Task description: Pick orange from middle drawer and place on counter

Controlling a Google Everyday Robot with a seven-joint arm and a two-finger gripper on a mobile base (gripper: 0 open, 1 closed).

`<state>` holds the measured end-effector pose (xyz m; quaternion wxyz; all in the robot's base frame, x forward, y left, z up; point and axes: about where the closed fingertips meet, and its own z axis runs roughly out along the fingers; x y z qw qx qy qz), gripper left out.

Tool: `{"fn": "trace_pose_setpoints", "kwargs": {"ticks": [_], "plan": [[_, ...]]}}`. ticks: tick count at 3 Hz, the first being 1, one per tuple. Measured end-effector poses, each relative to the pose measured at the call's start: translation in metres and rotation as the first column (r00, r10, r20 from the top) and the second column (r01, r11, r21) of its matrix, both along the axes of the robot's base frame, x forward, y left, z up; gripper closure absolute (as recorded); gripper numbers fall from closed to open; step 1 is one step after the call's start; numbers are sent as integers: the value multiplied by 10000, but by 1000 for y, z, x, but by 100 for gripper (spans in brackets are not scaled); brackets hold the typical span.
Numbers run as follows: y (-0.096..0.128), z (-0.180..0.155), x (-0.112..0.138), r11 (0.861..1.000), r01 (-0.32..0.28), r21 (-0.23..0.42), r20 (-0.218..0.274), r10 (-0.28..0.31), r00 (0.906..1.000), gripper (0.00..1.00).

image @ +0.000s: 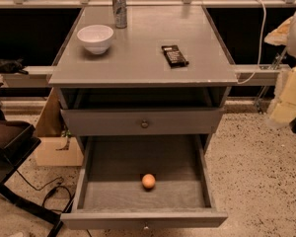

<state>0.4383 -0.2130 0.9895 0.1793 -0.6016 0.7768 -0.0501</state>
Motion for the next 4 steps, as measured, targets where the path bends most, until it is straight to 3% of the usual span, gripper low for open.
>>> {"fn": "trace_pose_setpoints", "kwargs": {"ticks": [1,2,3,4], "plan": [[0,0,0,10000,0,0,-3,0,10000,0],[4,-15,4,10000,7,-31,-317,-8,9995,0],[5,-53,0,9996,85,257,-572,-71,9983,0],[4,-111,-12,9957,514,772,-718,-459,9964,0]]}}
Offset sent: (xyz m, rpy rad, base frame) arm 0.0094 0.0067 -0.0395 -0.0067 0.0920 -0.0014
